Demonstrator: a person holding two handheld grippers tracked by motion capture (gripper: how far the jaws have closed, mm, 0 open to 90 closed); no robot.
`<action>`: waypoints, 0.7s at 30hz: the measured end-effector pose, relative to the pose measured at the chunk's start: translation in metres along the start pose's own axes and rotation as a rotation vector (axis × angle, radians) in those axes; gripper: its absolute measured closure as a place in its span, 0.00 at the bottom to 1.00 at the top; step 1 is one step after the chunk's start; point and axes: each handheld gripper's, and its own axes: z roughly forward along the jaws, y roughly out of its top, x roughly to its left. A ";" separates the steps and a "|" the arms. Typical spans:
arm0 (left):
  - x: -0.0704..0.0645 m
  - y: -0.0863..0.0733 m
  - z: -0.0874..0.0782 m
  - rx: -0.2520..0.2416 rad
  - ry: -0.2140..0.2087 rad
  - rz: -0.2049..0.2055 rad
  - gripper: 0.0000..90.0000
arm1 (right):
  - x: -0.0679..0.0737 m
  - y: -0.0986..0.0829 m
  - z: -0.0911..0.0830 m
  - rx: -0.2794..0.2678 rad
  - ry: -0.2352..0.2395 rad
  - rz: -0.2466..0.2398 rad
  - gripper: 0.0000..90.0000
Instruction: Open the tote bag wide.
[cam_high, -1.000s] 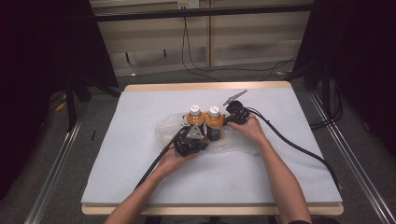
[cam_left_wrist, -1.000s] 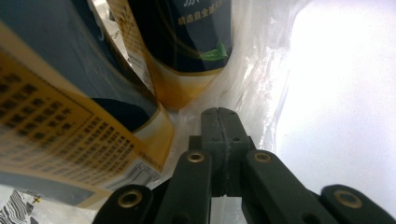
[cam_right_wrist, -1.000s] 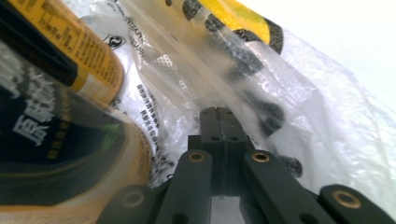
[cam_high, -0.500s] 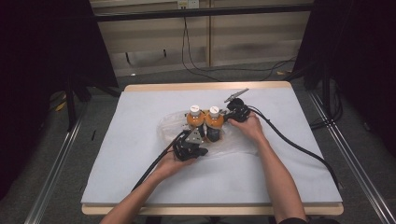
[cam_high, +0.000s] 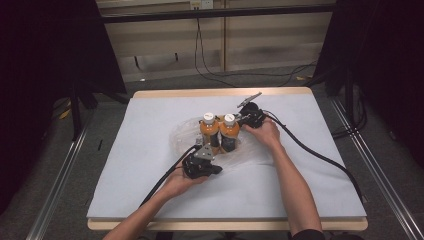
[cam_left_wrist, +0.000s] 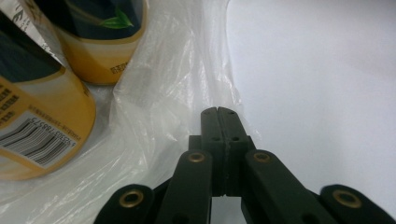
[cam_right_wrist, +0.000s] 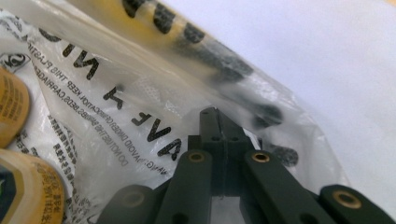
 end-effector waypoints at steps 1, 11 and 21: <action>-0.001 0.001 0.000 0.011 0.002 0.008 1.00 | -0.001 0.000 0.000 0.003 0.001 0.011 1.00; -0.003 0.000 -0.002 0.010 -0.021 0.005 1.00 | -0.008 0.006 0.005 0.009 -0.034 0.038 1.00; -0.008 -0.003 -0.005 0.022 -0.057 -0.014 1.00 | -0.011 0.016 0.008 0.056 -0.091 0.067 1.00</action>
